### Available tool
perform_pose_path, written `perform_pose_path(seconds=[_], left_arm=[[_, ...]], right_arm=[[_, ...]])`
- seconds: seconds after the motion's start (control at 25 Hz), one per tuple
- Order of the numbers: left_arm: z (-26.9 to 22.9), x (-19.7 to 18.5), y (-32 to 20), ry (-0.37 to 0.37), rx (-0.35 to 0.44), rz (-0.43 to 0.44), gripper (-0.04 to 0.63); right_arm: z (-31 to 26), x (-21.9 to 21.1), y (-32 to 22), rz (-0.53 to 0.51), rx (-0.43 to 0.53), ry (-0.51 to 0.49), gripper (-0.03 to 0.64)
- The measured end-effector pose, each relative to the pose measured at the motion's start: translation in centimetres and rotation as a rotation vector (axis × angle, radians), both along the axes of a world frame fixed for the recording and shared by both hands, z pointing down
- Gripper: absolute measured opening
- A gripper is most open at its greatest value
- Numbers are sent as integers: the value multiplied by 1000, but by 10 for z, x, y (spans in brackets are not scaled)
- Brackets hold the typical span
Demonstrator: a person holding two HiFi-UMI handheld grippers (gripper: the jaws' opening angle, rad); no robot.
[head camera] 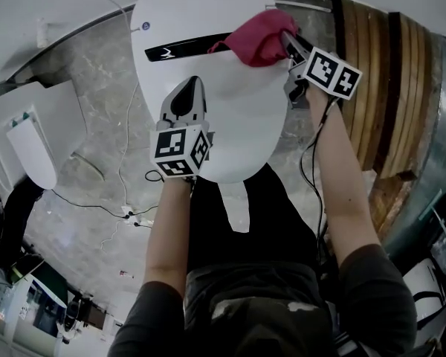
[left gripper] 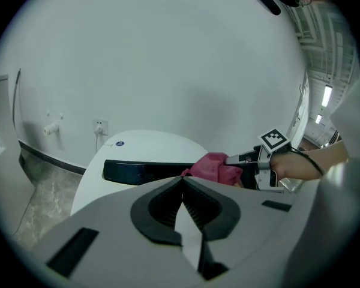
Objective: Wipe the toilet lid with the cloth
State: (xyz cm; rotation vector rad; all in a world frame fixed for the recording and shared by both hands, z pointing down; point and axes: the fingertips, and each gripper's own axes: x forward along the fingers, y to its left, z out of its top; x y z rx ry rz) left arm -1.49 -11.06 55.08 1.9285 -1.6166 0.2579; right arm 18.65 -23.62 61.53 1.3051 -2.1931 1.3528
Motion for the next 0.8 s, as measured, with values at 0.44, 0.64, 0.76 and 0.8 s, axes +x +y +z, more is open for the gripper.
perform_pose_path(seconds=[0.44, 0.64, 0.76, 0.8], left_arm=[[-20, -61, 18, 16, 37, 3, 8], [-28, -108, 36, 25, 38, 17, 8], [-23, -140, 47, 23, 26, 22, 8], [-20, -150, 50, 24, 21, 19, 8]], right_arm=[[-59, -108, 66, -167, 70, -89, 67], [-70, -206, 115, -245, 38, -160, 67], [-59, -263, 136, -293, 3, -164, 67], [-53, -279, 141, -304, -9, -163, 67]])
